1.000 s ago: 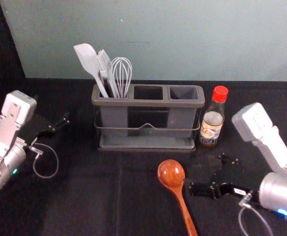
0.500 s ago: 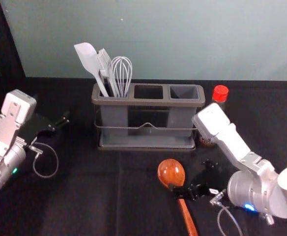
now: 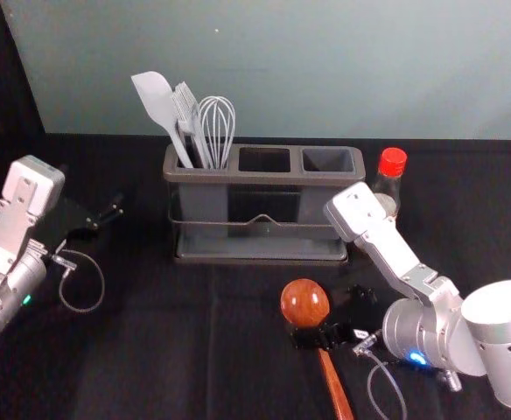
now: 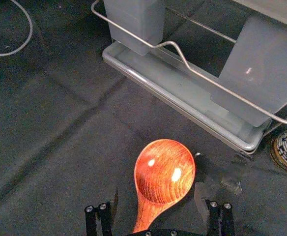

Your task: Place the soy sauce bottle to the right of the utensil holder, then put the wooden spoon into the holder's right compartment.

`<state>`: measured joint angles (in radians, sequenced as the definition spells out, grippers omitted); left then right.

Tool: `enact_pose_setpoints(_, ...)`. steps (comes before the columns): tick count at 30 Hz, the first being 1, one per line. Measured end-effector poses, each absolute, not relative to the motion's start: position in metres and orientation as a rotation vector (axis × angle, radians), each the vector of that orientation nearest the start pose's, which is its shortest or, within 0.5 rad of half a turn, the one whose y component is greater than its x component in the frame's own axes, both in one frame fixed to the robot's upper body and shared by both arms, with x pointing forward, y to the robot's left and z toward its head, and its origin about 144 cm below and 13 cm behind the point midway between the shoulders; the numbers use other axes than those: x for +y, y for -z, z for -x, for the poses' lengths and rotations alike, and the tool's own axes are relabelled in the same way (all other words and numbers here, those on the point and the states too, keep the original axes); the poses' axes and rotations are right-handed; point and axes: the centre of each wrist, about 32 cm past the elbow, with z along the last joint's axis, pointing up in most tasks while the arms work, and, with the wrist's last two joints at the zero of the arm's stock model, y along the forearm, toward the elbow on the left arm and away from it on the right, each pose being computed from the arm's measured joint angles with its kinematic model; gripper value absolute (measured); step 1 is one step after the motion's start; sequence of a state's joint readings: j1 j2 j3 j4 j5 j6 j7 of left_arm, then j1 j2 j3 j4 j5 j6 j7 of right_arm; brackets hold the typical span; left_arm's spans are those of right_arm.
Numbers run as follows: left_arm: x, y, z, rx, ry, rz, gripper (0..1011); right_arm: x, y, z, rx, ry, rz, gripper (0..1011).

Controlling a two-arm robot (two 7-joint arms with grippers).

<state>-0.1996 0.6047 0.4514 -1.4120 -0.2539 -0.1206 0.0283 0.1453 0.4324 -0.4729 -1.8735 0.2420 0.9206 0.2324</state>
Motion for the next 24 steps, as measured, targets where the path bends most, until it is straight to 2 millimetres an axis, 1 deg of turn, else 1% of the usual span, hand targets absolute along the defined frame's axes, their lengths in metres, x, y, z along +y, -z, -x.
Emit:
enact_pose_setpoints(13,0.310,-1.140,-0.489,-0.285,-1.248,-0.304,1005,-0.171,-1.229,-0.453,0.306,0.881,0.729,1002)
enact_pose_setpoints(24,0.310,-1.140,-0.489,-0.285,-1.248,-0.305,1005,-0.166,-1.228,-0.455,0.309,0.899,0.740,1002)
